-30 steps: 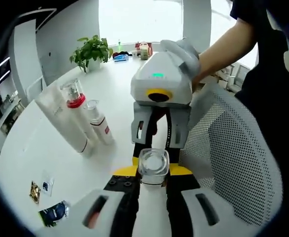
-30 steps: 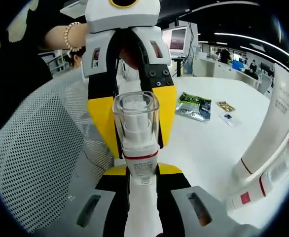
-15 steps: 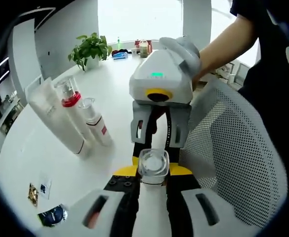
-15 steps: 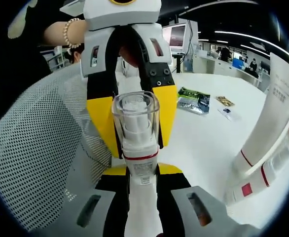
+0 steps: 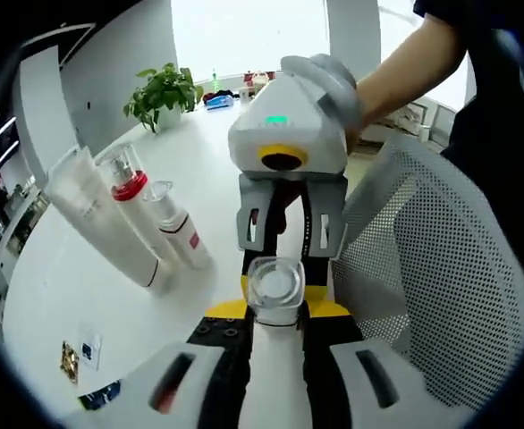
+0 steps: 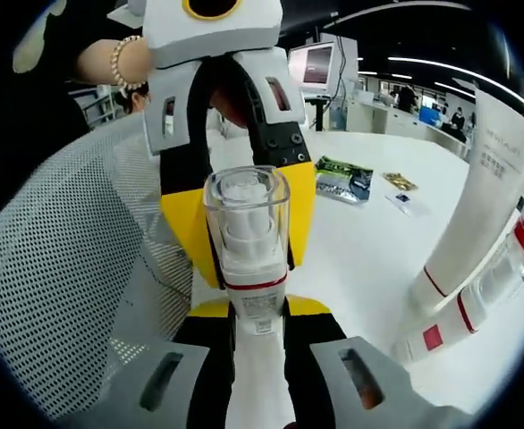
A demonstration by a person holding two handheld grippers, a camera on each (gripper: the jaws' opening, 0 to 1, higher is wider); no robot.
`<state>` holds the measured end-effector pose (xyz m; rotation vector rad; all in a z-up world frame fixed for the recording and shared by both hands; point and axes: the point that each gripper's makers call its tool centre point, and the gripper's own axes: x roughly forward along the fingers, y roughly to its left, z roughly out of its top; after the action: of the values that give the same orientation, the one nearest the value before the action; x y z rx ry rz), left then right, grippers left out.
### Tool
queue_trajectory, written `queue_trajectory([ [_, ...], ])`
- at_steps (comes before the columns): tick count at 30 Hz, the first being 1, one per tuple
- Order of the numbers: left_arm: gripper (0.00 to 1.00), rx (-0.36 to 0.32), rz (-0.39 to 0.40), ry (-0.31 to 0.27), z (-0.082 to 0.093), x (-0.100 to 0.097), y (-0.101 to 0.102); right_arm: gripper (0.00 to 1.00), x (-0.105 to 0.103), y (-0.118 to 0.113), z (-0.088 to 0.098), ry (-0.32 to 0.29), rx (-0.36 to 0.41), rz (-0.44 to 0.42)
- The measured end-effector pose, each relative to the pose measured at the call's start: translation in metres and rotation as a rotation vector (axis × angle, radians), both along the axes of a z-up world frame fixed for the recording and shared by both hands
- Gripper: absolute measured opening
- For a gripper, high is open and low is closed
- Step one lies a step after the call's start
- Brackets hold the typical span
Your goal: Arrange the skincare products in the storage area until every visible bottle or jar stands upright without overlapping.
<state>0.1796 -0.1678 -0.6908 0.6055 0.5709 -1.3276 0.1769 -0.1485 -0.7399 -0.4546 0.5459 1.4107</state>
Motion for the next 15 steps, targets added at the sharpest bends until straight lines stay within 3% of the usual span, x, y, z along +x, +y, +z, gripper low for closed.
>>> queue_trajectory([
  [15,0.25,-0.021,0.016,-0.004,0.000,0.018,-0.006,0.22,0.018,-0.009,-0.004,0.005,-0.008,-0.046],
])
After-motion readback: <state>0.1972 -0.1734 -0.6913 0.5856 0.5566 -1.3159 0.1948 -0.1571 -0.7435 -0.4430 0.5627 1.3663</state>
